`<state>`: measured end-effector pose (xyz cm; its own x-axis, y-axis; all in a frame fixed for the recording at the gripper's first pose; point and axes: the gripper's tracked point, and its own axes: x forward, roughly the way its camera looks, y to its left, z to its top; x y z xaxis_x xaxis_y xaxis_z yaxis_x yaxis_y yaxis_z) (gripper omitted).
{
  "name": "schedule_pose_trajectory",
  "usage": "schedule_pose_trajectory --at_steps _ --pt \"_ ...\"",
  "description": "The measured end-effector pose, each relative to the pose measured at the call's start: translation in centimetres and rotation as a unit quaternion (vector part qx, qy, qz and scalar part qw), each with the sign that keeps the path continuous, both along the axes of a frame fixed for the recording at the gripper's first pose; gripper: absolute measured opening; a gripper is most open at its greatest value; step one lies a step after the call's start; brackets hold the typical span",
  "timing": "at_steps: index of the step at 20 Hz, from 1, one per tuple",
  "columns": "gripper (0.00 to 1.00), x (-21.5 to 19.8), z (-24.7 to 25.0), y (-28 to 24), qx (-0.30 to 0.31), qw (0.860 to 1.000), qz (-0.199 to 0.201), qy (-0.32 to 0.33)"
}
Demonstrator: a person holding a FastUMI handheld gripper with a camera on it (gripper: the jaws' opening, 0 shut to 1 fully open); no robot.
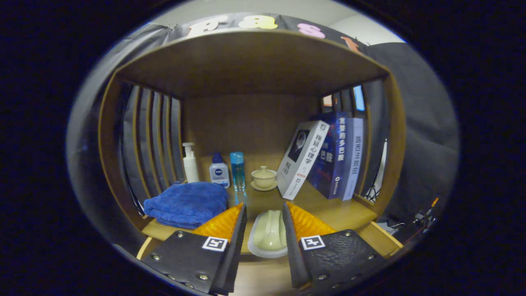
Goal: Pull open the drawer, take out the items inside it, and place them on the countertop above the cabinet.
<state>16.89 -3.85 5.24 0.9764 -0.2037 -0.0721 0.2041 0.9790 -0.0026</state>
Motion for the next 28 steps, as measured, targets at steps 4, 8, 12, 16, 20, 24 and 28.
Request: schedule_pose_trajectory --at_steps 4,8,12,16,20,24,28 --pt "0.50 -6.8 -0.2 -1.0 -0.014 0.999 -0.032 -0.026" --pt "0.51 -11.0 -1.4 0.8 -0.031 0.998 -0.002 -0.056" --pt "0.52 -13.3 -4.5 2.1 -0.046 0.998 0.010 -0.048" --pt "0.52 -14.3 -7.2 3.0 -0.014 0.999 -0.002 -0.051" --pt "0.52 -15.0 -10.3 3.3 0.019 0.999 -0.008 -0.042" --pt "0.52 -15.1 -11.7 3.1 0.034 0.998 0.000 -0.051" --pt "0.53 -16.7 -12.6 2.5 0.010 0.999 -0.002 -0.030"
